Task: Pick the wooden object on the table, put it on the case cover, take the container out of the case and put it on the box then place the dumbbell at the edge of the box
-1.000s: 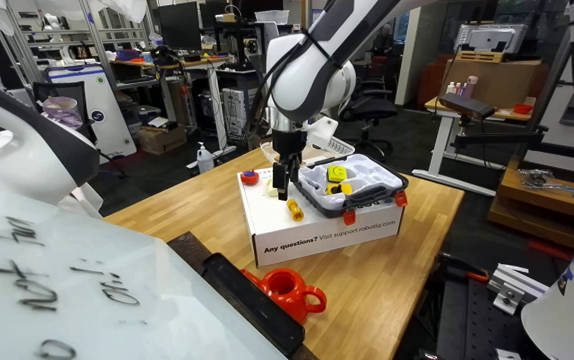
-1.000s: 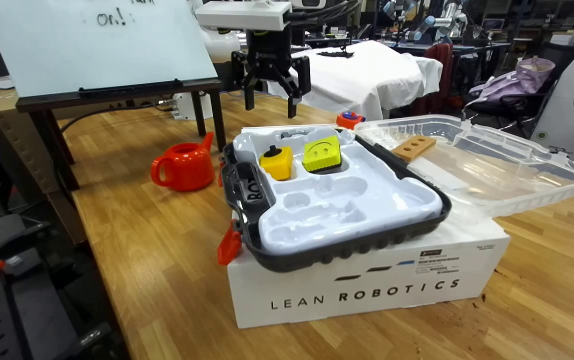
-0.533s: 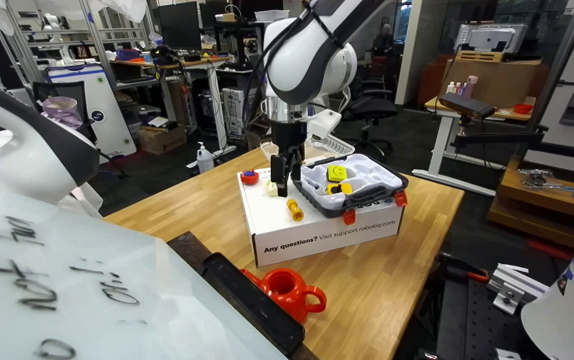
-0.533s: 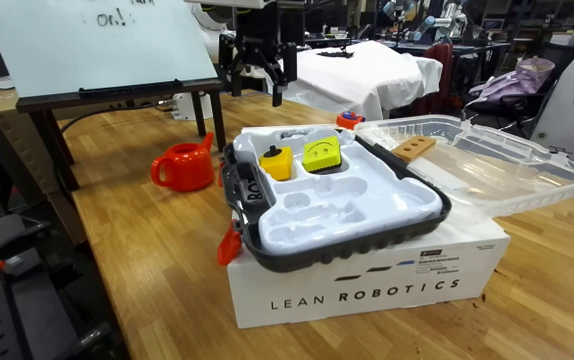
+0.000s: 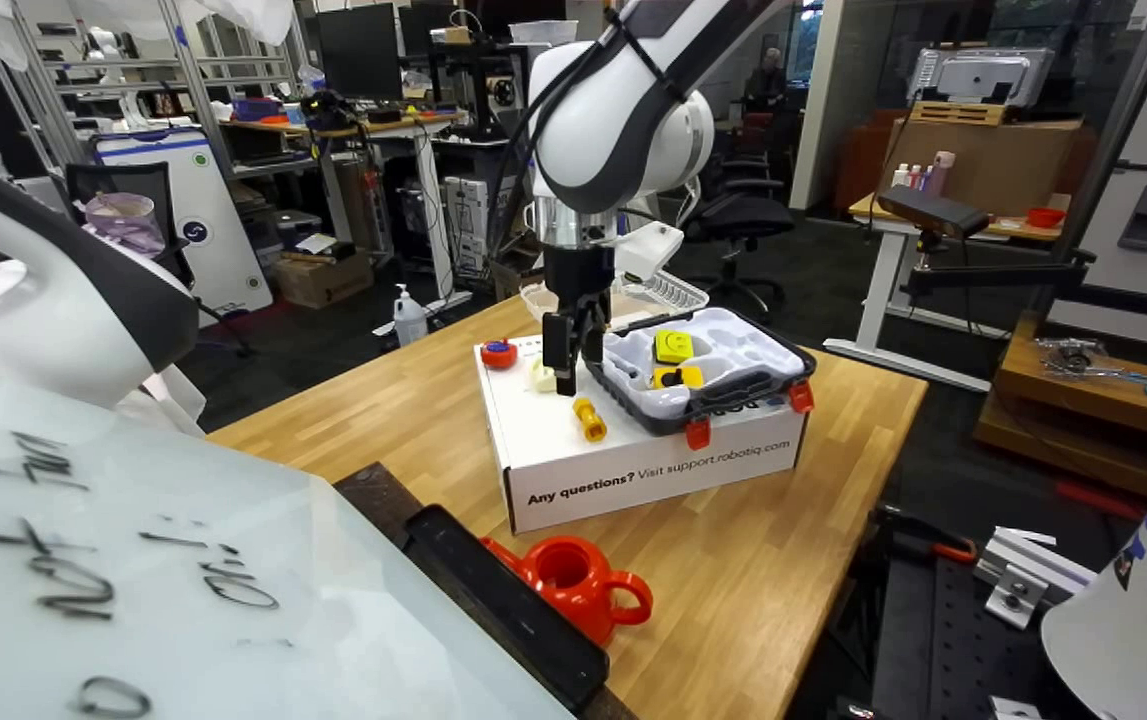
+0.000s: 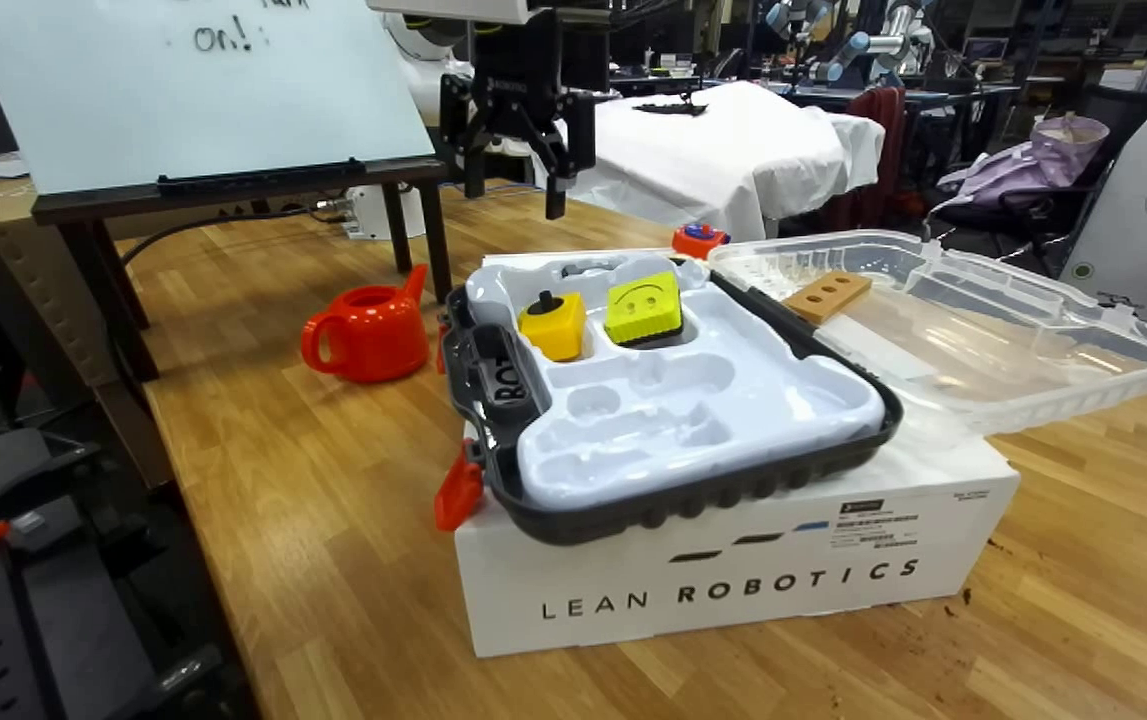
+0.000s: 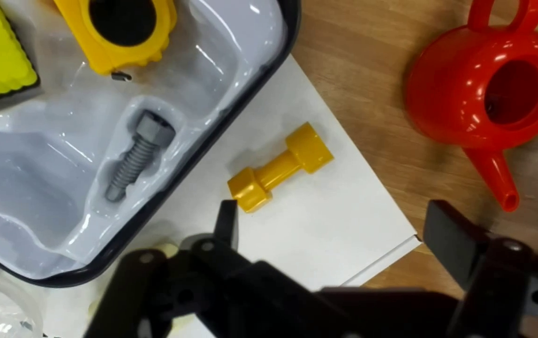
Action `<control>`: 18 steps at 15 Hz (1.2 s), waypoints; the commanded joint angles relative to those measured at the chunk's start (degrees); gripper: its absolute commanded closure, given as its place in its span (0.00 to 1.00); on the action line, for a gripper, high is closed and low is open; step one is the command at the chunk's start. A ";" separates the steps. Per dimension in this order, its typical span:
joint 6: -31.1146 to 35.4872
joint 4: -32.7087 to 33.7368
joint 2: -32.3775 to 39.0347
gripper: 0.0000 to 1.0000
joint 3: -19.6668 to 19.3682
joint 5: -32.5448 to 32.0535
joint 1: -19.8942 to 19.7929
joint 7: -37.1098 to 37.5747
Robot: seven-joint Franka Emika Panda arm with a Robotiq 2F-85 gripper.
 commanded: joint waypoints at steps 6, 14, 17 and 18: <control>-2.07 6.51 8.41 0.00 -0.66 10.22 -2.21 2.91; -0.43 8.11 8.56 0.00 0.37 12.84 -1.17 2.58; -0.43 8.11 8.57 0.00 0.36 12.86 -1.22 2.58; -0.43 8.11 8.57 0.00 0.36 12.86 -1.22 2.58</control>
